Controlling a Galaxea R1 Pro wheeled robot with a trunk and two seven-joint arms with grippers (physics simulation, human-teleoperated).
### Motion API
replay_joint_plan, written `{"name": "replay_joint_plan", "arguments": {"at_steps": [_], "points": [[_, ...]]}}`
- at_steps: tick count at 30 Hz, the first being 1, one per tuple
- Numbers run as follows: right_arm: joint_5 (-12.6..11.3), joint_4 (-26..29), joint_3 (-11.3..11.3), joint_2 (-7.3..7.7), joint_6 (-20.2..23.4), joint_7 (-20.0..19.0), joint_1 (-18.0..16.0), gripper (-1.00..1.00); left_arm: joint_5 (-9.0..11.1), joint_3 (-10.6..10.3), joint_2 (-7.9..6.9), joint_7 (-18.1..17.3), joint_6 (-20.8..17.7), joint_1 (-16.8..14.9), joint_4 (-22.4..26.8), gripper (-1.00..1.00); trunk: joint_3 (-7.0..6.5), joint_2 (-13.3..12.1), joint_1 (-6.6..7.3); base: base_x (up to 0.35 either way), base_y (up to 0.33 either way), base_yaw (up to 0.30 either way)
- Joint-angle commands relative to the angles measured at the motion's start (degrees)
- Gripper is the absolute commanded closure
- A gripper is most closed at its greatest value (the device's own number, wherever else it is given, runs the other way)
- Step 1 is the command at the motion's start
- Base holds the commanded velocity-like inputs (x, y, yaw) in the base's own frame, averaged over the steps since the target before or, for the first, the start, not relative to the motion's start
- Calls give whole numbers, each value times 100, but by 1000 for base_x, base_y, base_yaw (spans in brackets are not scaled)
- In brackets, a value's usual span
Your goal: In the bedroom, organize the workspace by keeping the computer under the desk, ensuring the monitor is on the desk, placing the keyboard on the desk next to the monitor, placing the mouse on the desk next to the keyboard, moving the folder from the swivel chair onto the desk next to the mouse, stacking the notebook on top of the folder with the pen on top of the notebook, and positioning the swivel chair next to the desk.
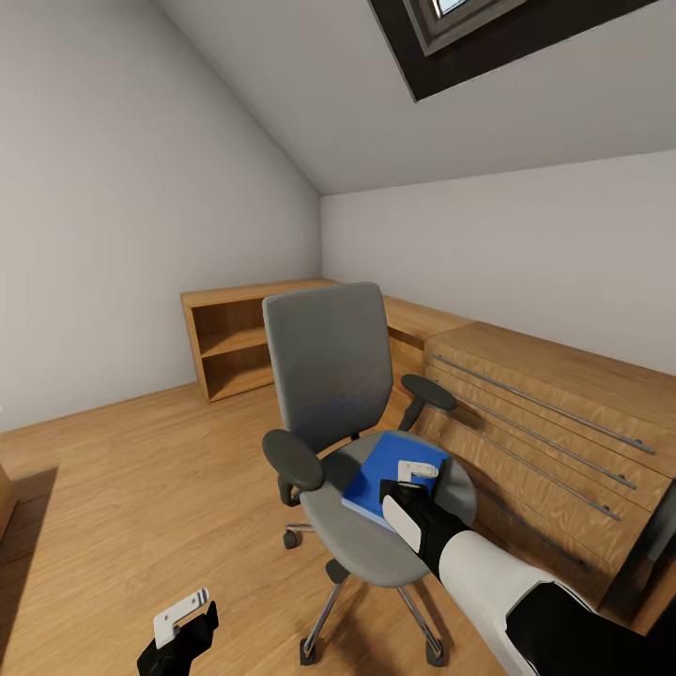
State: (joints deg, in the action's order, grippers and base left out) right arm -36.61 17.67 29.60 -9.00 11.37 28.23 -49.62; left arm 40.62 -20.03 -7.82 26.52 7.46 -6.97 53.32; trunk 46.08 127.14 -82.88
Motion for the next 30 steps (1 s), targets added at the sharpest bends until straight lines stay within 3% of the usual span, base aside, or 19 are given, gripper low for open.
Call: {"name": "replay_joint_plan", "arguments": {"at_steps": [1, 9, 16, 20, 30], "points": [[-57, 9, 46, 4, 32, 42, -4, 100, 60, -35, -9, 37, 45, -6, 3, -100, 6, 3, 1, 0, 0, 0], [-57, 9, 46, 4, 32, 42, -4, 100, 55, -36, -9, 33, 46, -6, 3, -100, 6, 3, 1, 0, 0, 0], [-57, 16, 39, 10, 27, 48, -4, 100, 52, -76, -9, 27, 45, -6, 3, -100, -119, -278, 155, 0, 0, 0], [-57, 45, 38, 8, 17, 56, -4, 100, 44, -353, -9, 42, 52, -6, 3, -100, -191, -438, 242, 0, 0, 0], [-74, 426, 16, 35, 169, 75, 1, 100, 50, -402, -9, 46, 53, -6, -3, -100, -371, -840, 462, 0, 0, 0]]}}
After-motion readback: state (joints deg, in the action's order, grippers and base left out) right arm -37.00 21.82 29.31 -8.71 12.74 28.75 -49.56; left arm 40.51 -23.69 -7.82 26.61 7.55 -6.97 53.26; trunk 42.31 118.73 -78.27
